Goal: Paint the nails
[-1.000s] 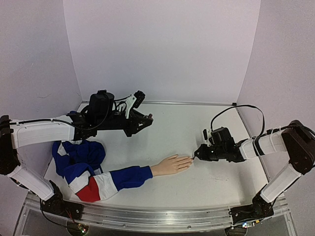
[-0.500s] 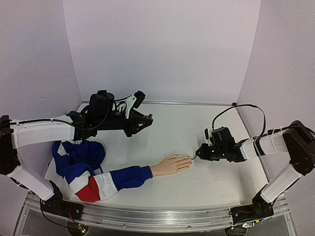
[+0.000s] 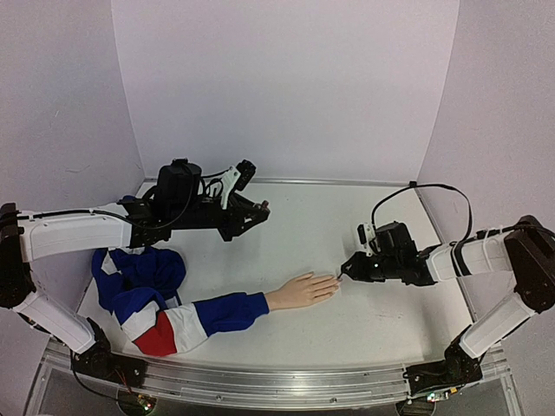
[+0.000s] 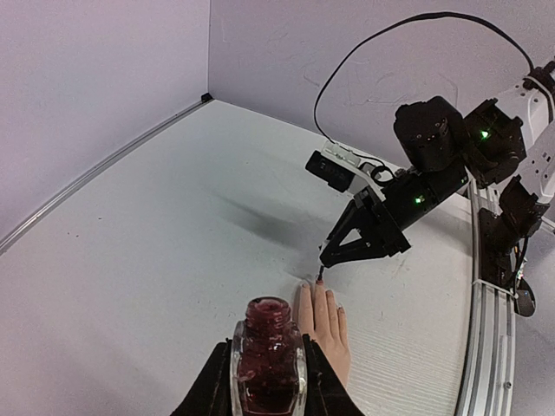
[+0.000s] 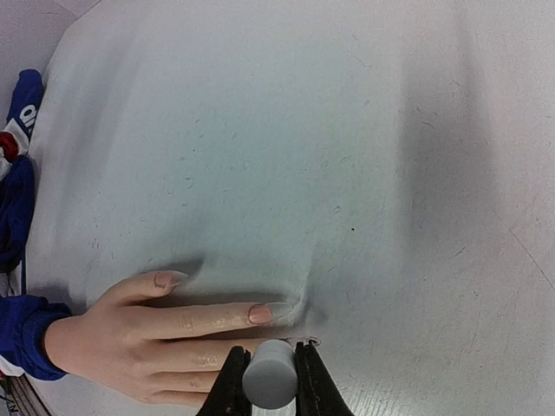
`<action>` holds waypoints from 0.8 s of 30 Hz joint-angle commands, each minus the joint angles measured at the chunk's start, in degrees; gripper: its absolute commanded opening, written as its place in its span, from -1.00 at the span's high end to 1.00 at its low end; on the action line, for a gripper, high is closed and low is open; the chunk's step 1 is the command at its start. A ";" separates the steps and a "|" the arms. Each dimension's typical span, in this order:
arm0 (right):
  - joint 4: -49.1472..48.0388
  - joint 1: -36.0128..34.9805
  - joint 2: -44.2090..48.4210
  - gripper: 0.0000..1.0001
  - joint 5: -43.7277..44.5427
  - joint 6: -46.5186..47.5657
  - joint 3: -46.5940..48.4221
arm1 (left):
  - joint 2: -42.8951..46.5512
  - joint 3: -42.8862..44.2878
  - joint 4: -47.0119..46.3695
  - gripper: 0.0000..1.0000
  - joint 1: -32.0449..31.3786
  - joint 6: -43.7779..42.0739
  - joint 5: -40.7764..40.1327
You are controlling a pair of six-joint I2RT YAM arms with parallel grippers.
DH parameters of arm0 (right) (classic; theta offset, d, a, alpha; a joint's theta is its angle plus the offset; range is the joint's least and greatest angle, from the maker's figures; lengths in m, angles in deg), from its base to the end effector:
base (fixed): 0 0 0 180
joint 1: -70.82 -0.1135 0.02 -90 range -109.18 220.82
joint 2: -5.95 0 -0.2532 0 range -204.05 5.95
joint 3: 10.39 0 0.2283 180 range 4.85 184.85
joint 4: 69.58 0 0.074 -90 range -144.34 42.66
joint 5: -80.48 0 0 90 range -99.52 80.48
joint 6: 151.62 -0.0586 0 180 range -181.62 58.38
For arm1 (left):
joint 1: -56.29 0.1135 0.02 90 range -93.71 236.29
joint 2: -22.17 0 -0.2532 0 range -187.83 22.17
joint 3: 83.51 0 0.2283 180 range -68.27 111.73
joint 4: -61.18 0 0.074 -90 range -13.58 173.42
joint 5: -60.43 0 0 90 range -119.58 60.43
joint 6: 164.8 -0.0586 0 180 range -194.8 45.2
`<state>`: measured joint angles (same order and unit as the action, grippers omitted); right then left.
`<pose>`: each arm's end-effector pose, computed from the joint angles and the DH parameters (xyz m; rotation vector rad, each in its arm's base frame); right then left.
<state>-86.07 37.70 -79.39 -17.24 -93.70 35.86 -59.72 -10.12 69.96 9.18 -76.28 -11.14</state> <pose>0.2457 0.1697 0.1712 -0.1117 2.0643 0.8595 0.2136 -0.2572 0.2919 1.0049 1.6654 -0.8401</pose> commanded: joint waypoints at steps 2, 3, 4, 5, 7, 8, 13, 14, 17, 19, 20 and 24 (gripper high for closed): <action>-1.33 0.25 -1.33 1.00 -0.77 0.28 -0.15 | 0.10 3.55 -2.88 1.00 -0.26 -0.12 0.90; -1.32 0.25 -1.40 1.00 -0.47 0.00 -0.22 | 0.11 3.55 -2.86 1.00 -0.26 -0.11 0.90; -1.32 0.25 -1.41 1.00 -0.20 -0.08 -0.40 | 0.14 3.55 -2.87 1.00 -0.22 -0.11 0.90; -1.32 0.25 -1.41 1.00 -0.02 -0.17 -0.54 | 0.23 3.57 -2.88 1.00 -0.25 -0.04 0.90; -1.32 0.23 -1.47 1.00 0.17 -0.15 -0.60 | 0.24 3.55 -2.90 1.00 -0.26 0.02 0.90; -1.26 0.25 -1.54 1.00 0.31 -0.19 -0.62 | 0.17 3.55 -2.86 1.00 -0.26 0.04 0.91; -1.15 0.25 -1.91 1.00 0.91 -0.44 -0.45 | 0.06 3.77 -2.87 1.00 -0.26 0.06 1.08; -1.08 0.25 -2.01 1.00 1.03 -0.50 -0.44 | 0.04 3.86 -2.88 1.00 -0.26 0.02 1.10; -1.15 0.23 -2.26 1.00 1.55 -0.79 -0.59 | 0.06 3.81 -2.86 1.00 -0.26 0.07 1.08; -1.15 0.25 -2.46 1.00 2.03 -0.86 -0.60 | -0.02 3.81 -2.90 1.00 -0.26 -0.02 1.03; -1.22 0.25 -2.46 1.00 2.25 -0.91 -0.64 | -0.09 3.92 -2.93 1.00 -0.25 -0.02 1.14; -1.45 0.25 -2.55 1.00 3.17 -1.15 -0.39 | -0.27 4.15 -2.87 1.00 -0.26 -0.02 1.16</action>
<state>-86.57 37.70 -81.54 -15.89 -94.44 35.42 -59.76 -10.10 69.96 9.18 -76.28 -11.12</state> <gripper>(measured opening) 0.158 0.225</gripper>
